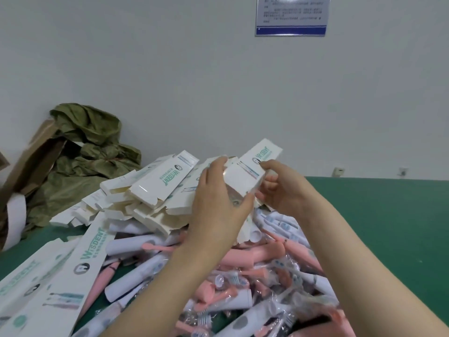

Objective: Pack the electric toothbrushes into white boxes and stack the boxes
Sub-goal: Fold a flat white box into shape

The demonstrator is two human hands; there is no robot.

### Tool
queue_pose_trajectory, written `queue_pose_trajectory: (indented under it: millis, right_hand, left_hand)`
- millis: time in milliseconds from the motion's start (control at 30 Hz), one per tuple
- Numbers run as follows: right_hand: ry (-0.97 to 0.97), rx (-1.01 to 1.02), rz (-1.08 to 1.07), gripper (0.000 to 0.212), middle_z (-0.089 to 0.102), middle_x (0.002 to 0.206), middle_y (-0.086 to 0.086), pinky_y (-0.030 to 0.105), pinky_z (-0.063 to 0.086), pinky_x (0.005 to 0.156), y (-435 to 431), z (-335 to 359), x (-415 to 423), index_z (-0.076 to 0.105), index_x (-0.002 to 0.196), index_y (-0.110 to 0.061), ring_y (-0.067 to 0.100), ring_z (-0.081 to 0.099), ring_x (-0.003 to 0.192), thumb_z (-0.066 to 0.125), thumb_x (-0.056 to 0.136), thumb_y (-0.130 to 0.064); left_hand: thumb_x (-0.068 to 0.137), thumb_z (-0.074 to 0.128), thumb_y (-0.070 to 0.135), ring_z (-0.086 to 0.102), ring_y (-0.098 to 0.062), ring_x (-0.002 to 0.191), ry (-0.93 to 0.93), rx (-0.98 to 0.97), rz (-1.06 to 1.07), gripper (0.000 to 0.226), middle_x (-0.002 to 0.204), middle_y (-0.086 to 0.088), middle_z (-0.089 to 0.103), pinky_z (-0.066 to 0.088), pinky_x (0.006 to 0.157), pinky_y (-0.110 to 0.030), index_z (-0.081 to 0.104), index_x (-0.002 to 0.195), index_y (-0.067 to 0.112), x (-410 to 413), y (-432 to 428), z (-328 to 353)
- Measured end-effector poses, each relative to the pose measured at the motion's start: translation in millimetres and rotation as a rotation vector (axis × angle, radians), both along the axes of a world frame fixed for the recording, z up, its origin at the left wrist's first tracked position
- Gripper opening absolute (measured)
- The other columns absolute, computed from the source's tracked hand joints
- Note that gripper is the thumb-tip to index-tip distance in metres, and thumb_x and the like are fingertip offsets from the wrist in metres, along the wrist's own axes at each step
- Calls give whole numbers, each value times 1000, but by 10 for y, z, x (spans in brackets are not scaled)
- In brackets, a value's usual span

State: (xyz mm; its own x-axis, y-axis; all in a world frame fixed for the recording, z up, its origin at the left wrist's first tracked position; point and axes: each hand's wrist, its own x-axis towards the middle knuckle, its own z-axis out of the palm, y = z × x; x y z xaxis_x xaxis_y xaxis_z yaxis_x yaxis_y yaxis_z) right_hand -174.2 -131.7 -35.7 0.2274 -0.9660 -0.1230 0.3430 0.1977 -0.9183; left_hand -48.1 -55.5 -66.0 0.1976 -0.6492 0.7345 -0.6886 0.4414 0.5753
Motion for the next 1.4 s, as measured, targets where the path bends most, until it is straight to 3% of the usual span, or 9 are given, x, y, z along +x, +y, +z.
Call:
queue_pose_trajectory:
  millis: [233,367,433,533,633,767,933,1067,1400]
  right_hand:
    - [-382,206,200,25,57,83,11,20,52,65,136,-3,65,56,109,2,19,58,67,60,91,-15]
    - [-201,122,232,39,60,66,8,22,57,60,155,23,35,59,101,3,15,60,53,66,88,-34]
    - [176,-9,148,53,49,61,3,24,48,50,178,63,13,58,94,-2,13,47,49,66,81,-53]
    - [535,-380,-200,48,50,73,2,31,36,66,231,154,-31,54,89,-7,17,43,66,63,77,-52]
    - [309,-785,-305,20,65,103,-8,21,47,84,401,338,-58,64,101,-24,7,61,98,54,91,-38]
    - [303,-1074,-192,32,63,119,-14,11,42,94,658,422,6,61,117,-33,-6,55,114,46,89,-40]
    - [399,-1076,-299,41,57,112,-23,5,38,91,648,341,34,48,137,-16,-16,52,107,51,97,-20]
    - [373,-1060,-352,30,64,114,-13,9,43,90,631,307,43,60,126,-15,-8,58,105,49,98,-17]
    - [279,-1007,-383,28,61,71,14,18,42,59,579,273,-80,67,95,-23,7,49,63,42,101,-13]
  left_hand:
    - [61,83,27,54,-6,118,252,-184,-380,69,120,14,57,45,100,-32,44,116,43,25,-60,41]
    - [73,78,14,56,-10,115,336,-305,-457,56,113,17,60,45,99,-28,49,112,41,18,-119,174]
    - [73,76,9,57,-13,114,397,-353,-488,55,114,9,59,44,101,-33,50,112,38,17,-138,250]
    - [70,79,9,57,-12,111,379,-390,-499,54,111,11,60,43,101,-32,52,110,33,-27,-146,377]
    - [68,80,11,58,-8,105,349,-379,-523,51,104,19,60,45,97,-28,53,106,30,-134,-136,463]
    - [67,78,6,61,-10,106,420,-379,-562,49,104,15,65,47,95,-27,54,103,30,-248,-144,460]
    - [73,73,3,63,-21,107,564,-334,-686,41,109,-11,66,47,97,-37,52,104,21,-300,-154,398]
    - [75,70,3,57,-25,99,552,-321,-685,41,104,-16,55,46,91,-30,48,104,22,-313,-214,373]
    - [78,70,16,54,-18,116,386,-255,-657,43,119,7,57,43,100,-37,49,113,30,-390,-344,194]
